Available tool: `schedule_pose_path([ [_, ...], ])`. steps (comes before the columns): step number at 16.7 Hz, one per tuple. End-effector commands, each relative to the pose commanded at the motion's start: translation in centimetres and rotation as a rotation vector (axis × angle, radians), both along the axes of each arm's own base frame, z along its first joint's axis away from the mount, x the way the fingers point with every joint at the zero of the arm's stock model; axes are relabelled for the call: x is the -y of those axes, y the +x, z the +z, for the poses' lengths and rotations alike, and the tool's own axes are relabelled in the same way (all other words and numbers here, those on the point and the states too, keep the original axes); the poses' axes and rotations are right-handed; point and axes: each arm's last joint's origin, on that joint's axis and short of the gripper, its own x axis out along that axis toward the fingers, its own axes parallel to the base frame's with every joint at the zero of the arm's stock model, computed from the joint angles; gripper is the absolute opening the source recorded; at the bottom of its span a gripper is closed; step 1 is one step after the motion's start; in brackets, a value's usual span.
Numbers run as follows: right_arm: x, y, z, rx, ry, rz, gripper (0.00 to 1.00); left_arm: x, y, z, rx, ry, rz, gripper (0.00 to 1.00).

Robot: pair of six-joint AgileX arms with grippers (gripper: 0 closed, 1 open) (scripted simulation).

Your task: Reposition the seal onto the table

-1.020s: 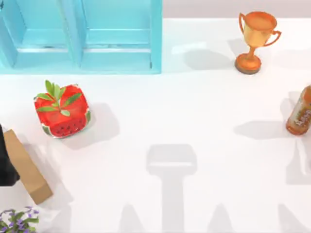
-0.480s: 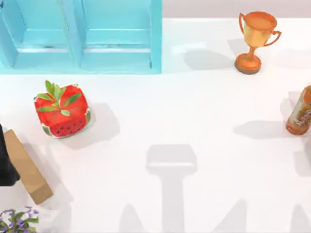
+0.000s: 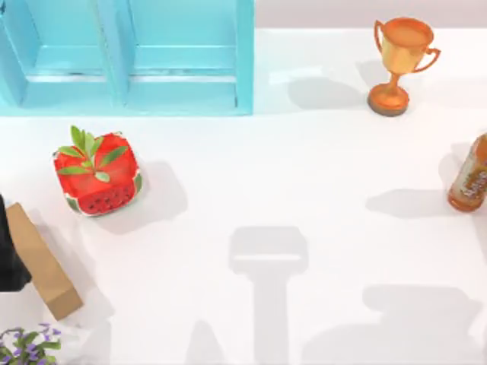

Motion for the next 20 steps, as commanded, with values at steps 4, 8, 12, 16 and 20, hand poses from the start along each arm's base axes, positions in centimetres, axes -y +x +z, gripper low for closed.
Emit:
schedule_pose_path([
  [4, 3.8, 3.6, -0.1, -0.257, 0.076, -0.005, 1.0, 0.0, 0.0, 0.0, 0.0, 0.0, 0.0, 1.0],
  [8, 6.6, 5.7, -0.7, -0.395, 0.139, -0.003, 1.0, 0.0, 0.0, 0.0, 0.0, 0.0, 0.0, 1.0],
  [12, 7.2, 6.1, -0.8, -0.417, 0.151, -0.003, 1.0, 0.0, 0.0, 0.0, 0.0, 0.0, 0.0, 1.0],
  [16, 7.1, 6.1, -0.9, -0.416, 0.149, 0.0, 1.0, 0.0, 0.0, 0.0, 0.0, 0.0, 0.0, 1.0],
  [20, 7.3, 6.4, -3.9, -0.42, 0.152, -0.003, 1.0, 0.0, 0.0, 0.0, 0.0, 0.0, 0.0, 1.0],
])
